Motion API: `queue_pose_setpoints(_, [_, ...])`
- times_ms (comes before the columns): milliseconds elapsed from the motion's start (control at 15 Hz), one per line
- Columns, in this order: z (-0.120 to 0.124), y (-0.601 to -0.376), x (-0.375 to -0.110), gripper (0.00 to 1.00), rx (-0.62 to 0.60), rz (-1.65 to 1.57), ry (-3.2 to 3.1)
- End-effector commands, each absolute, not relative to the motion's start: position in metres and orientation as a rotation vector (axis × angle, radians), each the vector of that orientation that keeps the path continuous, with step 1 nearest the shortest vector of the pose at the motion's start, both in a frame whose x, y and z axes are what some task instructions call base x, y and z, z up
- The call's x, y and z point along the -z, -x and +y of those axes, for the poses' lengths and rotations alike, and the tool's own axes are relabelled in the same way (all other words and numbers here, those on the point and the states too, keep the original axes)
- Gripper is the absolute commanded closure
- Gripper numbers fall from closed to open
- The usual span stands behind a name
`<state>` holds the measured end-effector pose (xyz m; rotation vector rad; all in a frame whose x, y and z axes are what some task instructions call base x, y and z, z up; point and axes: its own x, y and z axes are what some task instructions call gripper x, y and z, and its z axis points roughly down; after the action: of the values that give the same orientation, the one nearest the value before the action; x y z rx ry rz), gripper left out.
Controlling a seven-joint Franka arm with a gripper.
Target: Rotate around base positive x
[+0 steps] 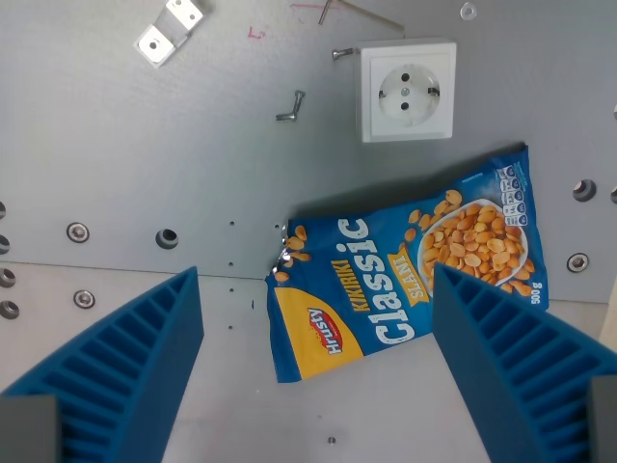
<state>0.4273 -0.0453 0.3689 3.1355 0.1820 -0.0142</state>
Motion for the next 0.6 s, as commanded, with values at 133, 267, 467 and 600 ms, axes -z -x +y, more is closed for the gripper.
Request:
queue_pose_setpoints(133, [-0.0453, -0.4267, -0.3718, 0.0, 0.002, 0.184, -3.161])
queue_pose_setpoints(267, [-0.0453, -0.4267, -0.3718, 0.0, 0.0, 0.186, -3.188])
queue_pose_setpoints(467, [-0.0453, -0.4267, -0.3718, 0.0, -0.004, 0.188, -3.228])
queue_pose_setpoints(600, [-0.0453, -0.4267, -0.3718, 0.0, -0.006, 0.19, -3.254])
